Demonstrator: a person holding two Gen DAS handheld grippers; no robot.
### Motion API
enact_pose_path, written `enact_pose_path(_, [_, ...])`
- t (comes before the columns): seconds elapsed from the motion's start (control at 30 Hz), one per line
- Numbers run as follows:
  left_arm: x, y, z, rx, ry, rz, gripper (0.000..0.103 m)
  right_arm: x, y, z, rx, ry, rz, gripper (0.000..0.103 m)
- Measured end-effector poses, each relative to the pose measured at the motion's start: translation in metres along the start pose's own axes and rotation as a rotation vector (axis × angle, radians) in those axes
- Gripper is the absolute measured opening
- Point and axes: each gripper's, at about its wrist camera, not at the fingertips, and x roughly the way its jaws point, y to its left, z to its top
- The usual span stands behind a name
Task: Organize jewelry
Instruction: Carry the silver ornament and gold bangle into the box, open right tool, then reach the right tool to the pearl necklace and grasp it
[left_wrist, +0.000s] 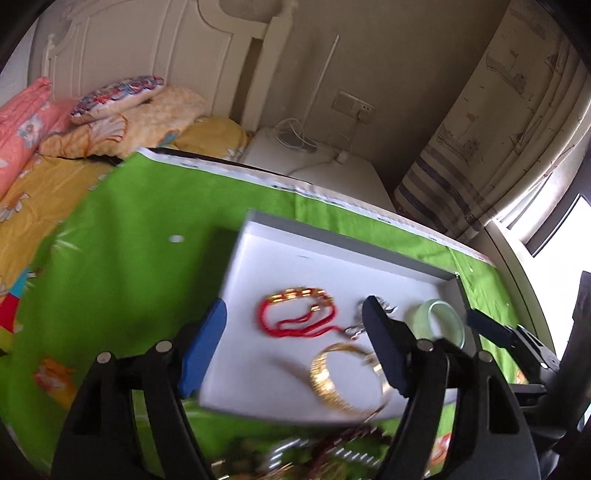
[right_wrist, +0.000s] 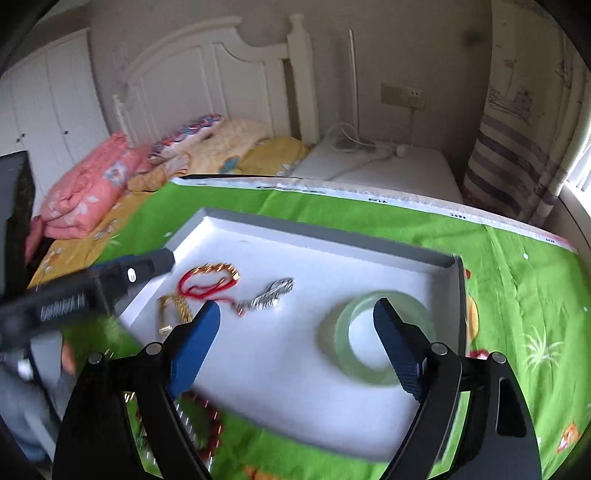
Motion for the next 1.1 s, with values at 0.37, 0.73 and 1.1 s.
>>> enact_pose_path(0.37, [-0.074, 0.050, -0.059, 0.008, -0.049, 0.097, 0.092, -0.049, 0.011, -0.061, 0.002, -0.034, 0.058, 0.082])
enact_pose_path(0.73, [-0.105, 0.103, -0.121, -0.184, -0.055, 0.056, 0.093, -0.072, 0.060, -0.103, -0.052, -0.029, 0.134, 0.082])
enact_pose_path(1.1, [-0.112, 0.111, -0.122, -0.225, -0.103, -0.016, 0.096, -0.062, 0.101, -0.094, -0.130, 0.003, 0.188, 0.066])
